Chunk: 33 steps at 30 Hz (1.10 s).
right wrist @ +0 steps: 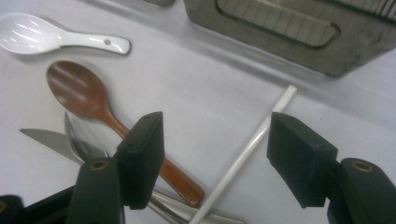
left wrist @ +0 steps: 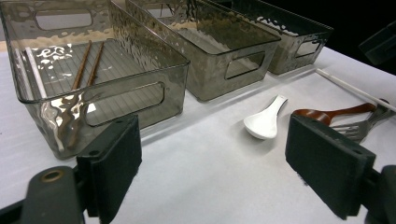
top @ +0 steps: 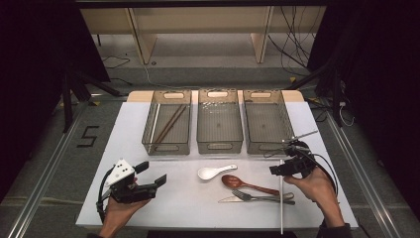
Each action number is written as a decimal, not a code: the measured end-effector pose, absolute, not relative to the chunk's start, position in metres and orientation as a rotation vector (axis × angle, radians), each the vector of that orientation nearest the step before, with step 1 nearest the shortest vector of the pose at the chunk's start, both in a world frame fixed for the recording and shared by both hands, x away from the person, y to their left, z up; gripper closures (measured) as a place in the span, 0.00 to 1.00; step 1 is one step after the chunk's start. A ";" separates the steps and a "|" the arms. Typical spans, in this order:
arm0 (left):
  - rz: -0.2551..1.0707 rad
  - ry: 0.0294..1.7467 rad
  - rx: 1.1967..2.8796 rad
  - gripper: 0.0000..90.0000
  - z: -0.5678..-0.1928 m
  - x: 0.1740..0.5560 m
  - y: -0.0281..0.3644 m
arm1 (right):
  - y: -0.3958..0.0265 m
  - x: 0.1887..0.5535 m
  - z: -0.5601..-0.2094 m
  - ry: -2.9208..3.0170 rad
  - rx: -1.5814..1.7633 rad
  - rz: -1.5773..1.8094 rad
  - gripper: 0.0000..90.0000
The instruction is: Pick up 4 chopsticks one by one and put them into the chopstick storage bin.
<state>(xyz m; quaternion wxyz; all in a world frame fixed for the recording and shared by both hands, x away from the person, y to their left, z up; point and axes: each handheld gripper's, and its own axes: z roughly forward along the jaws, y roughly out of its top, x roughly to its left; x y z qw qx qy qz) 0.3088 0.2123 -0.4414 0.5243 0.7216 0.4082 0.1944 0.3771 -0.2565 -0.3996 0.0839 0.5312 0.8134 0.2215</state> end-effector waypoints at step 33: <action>0.467 0.971 1.731 0.20 -0.441 0.308 0.212 | -0.265 0.375 -0.446 2.569 1.682 0.415 0.68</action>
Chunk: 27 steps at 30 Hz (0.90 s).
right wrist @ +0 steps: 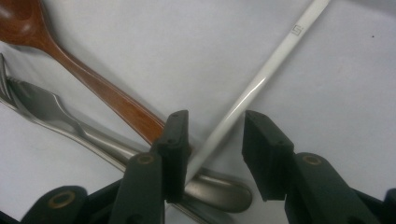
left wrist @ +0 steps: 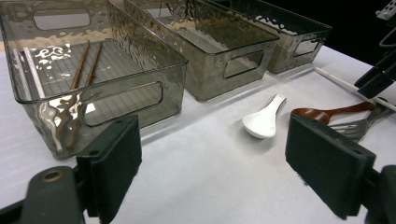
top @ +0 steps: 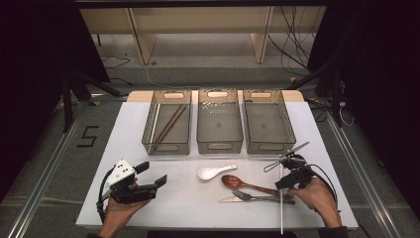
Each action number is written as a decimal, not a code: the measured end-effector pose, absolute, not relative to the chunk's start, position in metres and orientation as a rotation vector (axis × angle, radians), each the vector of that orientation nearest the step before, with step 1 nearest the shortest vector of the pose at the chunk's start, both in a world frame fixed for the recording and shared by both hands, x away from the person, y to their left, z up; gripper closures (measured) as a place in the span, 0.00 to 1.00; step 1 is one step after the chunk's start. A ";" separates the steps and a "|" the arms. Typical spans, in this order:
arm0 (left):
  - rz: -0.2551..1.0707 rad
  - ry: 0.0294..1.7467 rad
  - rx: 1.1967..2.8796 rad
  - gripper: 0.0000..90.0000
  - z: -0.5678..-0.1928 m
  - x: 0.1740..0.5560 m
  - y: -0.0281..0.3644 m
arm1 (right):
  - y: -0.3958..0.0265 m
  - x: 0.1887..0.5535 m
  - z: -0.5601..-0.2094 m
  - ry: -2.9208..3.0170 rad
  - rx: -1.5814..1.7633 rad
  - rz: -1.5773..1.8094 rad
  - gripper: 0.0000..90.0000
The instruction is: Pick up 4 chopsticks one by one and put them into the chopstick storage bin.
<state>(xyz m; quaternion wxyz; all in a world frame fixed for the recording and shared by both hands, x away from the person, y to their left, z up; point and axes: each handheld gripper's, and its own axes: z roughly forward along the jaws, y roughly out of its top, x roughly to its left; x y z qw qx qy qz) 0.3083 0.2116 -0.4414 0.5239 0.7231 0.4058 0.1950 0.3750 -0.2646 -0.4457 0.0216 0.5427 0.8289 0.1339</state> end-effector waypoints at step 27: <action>0.465 0.970 1.737 0.20 -0.441 0.308 0.211 | -0.262 0.376 -0.454 2.563 1.652 0.345 0.93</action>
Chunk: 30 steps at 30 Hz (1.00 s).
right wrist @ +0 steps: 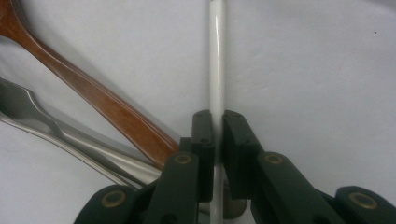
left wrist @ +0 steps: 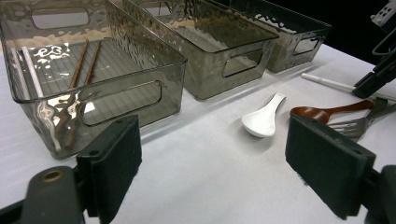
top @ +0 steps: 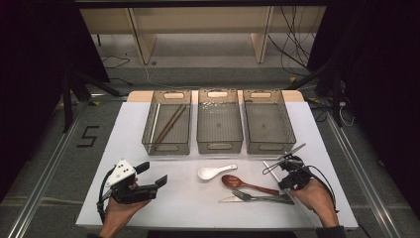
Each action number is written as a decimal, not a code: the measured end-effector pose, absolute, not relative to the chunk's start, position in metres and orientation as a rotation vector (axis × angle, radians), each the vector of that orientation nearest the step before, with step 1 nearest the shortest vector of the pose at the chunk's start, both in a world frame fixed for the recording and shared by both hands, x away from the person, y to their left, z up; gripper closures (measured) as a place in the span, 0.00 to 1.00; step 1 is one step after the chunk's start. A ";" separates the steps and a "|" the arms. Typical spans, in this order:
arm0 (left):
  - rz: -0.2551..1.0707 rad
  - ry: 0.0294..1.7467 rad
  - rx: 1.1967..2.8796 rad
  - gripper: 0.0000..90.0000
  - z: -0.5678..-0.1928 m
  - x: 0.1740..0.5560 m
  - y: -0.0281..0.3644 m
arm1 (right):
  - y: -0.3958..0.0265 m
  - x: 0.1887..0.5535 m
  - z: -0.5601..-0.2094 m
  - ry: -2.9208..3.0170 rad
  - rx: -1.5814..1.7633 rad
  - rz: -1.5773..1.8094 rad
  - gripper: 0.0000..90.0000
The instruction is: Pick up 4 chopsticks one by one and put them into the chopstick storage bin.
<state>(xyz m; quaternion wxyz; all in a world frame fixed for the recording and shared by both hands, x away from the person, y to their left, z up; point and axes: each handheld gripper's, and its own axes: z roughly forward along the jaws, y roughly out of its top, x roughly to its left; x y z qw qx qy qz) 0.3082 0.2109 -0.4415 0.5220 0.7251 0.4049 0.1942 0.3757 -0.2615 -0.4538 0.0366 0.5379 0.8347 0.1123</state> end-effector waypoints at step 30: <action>0.471 0.968 1.727 0.20 -0.441 0.308 0.212 | -0.229 0.372 -0.403 2.586 1.377 0.600 0.94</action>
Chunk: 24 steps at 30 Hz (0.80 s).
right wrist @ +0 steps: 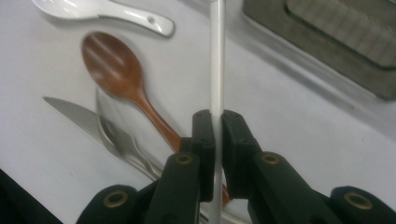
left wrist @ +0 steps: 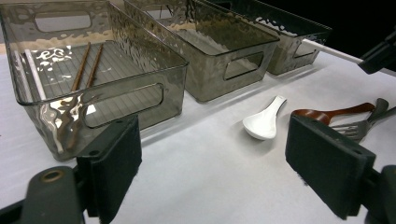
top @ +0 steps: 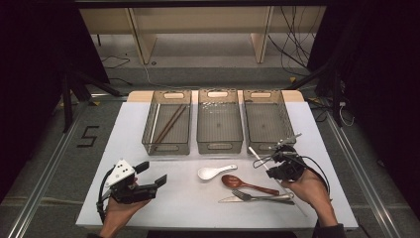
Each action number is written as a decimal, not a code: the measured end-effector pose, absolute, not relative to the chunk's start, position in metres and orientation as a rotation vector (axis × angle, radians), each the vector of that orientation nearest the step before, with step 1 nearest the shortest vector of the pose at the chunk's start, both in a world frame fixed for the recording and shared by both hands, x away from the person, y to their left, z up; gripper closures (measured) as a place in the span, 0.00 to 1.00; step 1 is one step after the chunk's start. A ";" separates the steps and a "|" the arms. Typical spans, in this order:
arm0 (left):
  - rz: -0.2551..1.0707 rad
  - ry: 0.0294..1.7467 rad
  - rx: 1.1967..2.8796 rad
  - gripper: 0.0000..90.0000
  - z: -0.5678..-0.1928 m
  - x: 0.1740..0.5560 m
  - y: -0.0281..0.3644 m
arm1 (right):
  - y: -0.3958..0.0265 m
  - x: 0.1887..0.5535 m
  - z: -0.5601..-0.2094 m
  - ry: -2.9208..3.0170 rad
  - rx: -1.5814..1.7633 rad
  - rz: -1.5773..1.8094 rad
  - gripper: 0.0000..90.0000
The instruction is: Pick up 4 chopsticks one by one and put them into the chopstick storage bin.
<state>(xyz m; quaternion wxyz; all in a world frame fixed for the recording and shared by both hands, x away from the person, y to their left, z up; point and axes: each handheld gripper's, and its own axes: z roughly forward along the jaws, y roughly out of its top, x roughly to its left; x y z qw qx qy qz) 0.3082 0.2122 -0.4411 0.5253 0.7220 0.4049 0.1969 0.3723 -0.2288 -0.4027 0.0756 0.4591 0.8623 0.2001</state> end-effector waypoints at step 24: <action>0.468 0.974 1.716 0.19 -0.441 0.308 0.212 | -0.125 0.424 -0.368 2.655 1.161 0.825 0.94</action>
